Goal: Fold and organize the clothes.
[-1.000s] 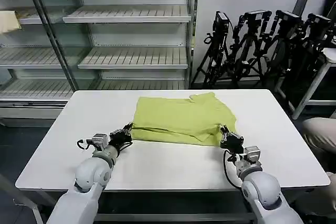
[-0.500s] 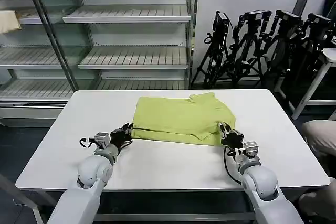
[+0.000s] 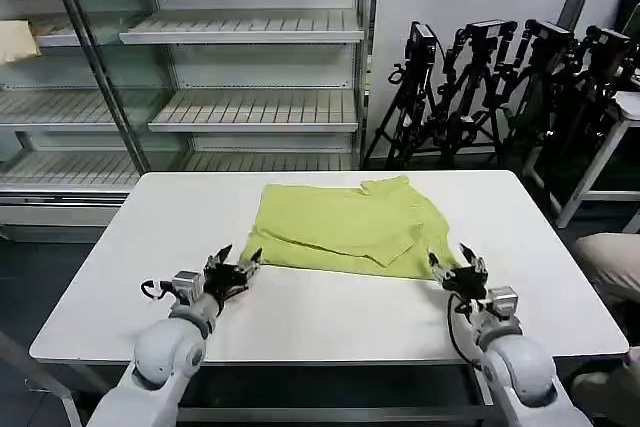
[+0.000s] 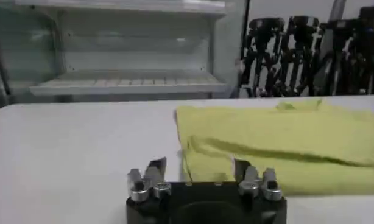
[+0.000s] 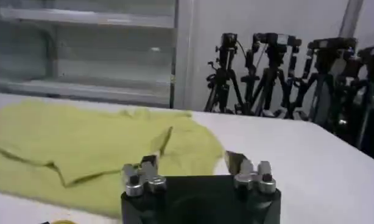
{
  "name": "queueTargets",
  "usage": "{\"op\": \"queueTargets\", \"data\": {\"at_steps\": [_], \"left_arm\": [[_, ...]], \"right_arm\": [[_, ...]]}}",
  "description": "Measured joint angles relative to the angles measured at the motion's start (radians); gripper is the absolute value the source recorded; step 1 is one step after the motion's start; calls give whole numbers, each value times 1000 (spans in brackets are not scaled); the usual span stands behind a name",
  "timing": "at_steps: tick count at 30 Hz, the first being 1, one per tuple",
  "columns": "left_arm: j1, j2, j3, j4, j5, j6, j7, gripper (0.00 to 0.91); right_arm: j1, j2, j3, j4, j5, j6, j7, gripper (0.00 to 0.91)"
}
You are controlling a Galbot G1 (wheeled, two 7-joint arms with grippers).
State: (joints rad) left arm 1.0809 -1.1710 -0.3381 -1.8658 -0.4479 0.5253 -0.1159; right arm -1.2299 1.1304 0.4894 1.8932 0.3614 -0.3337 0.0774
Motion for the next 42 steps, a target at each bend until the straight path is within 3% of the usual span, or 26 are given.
{"op": "queueTargets", "data": {"at_steps": [1,2,3,4,5,6,8,42], "left_arm": [[3,0,1,-2,2,4,-3,907],[6,0,1,-2,2,8,-6,907],[7,0,1,-1,2,12,-8,907],[7,0,2,0,2,15,-10,736],[7,-1,2,2,2,18,-10,322],[7,-1,2,6,2,20,-10,101],[6,-1,4,12,-1,24,-10,10],[31,16,3,20,23,36,15,0]], "right_arm": [[-15,-1,7,7,2,-5,4,81],[-30,-3,14,13,4,-11,6,0],[-42,-4,20,18,6,-16,7,0],[-53,-6,25,23,9,-23,8,0],[-61,-6,28,26,12,-28,8,0],[-69,-7,31,29,16,-33,8,0],[-81,-9,36,35,20,-43,6,0],[-87,-18,35,45,73,-74,-36,0]]}}
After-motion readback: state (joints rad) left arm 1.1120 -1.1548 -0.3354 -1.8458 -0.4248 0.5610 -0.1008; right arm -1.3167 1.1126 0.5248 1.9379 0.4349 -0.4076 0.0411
